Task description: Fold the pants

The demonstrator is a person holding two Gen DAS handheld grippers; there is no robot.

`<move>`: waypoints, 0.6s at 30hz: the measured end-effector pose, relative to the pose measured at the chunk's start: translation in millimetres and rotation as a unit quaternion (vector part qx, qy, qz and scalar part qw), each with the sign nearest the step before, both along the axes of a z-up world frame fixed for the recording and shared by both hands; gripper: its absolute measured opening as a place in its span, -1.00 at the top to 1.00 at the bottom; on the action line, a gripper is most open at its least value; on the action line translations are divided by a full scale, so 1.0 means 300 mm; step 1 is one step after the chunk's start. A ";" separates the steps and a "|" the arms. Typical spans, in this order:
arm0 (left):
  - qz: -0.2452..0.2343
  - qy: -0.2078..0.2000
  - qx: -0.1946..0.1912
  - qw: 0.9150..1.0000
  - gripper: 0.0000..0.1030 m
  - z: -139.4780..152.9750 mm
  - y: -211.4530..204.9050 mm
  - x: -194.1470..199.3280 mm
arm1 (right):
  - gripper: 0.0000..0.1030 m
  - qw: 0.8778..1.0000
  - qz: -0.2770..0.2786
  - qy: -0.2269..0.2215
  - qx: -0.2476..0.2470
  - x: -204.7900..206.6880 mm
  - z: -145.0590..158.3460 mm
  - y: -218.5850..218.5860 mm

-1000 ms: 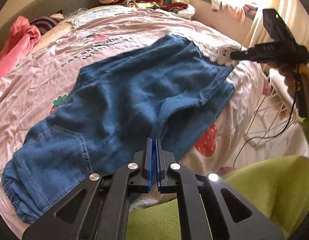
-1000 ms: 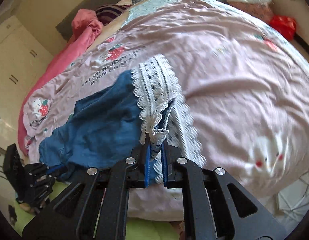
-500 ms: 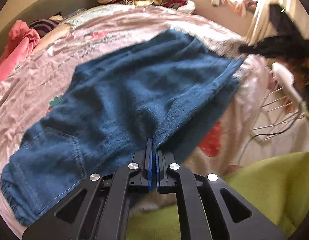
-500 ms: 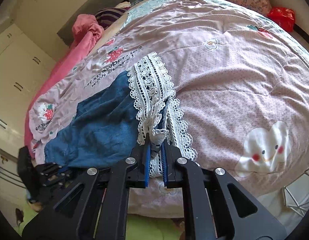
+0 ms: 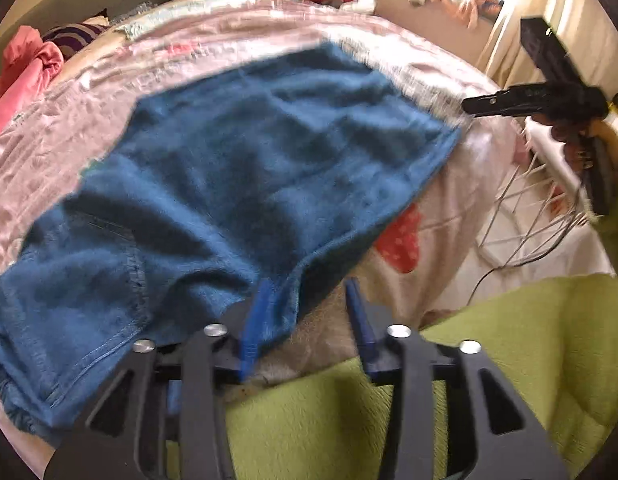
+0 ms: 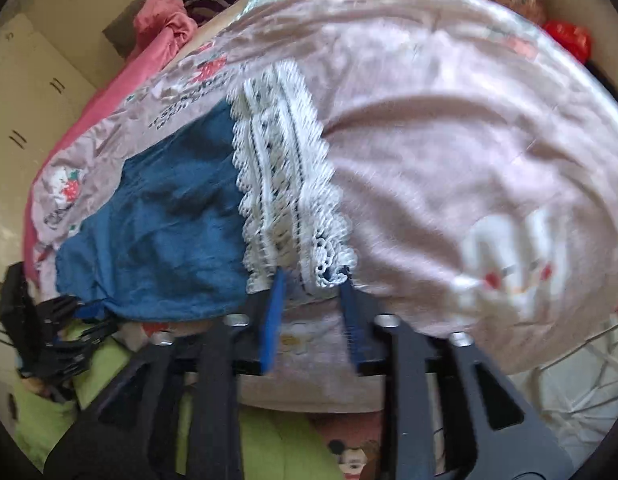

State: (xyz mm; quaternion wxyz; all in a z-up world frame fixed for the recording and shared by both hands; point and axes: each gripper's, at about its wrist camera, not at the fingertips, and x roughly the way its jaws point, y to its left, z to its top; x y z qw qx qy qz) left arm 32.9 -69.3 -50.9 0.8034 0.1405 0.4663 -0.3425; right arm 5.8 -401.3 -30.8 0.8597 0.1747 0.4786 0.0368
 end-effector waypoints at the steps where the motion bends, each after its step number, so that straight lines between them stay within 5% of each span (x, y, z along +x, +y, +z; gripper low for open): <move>1: 0.005 -0.004 -0.012 1.000 0.21 0.027 0.016 0.006 | 0.43 1.000 -0.001 -0.015 -0.008 0.009 0.027 -0.008; 4: 0.037 -0.025 -0.044 0.998 0.16 0.114 0.058 0.072 | 0.39 0.999 0.006 -0.043 -0.028 0.083 0.070 -0.016; 6: 0.063 -0.047 -0.052 0.996 -0.18 0.162 0.072 0.149 | 0.37 0.998 0.025 -0.057 -0.033 0.164 0.086 -0.002; 9: 0.084 -0.050 -0.057 0.994 -0.22 0.187 0.061 0.264 | 0.31 0.995 0.058 -0.065 -0.046 0.275 0.093 0.023; 18: 0.140 0.019 -0.053 0.988 -0.27 0.040 0.040 0.607 | 0.30 0.993 0.102 -0.028 -0.043 0.553 -0.024 0.023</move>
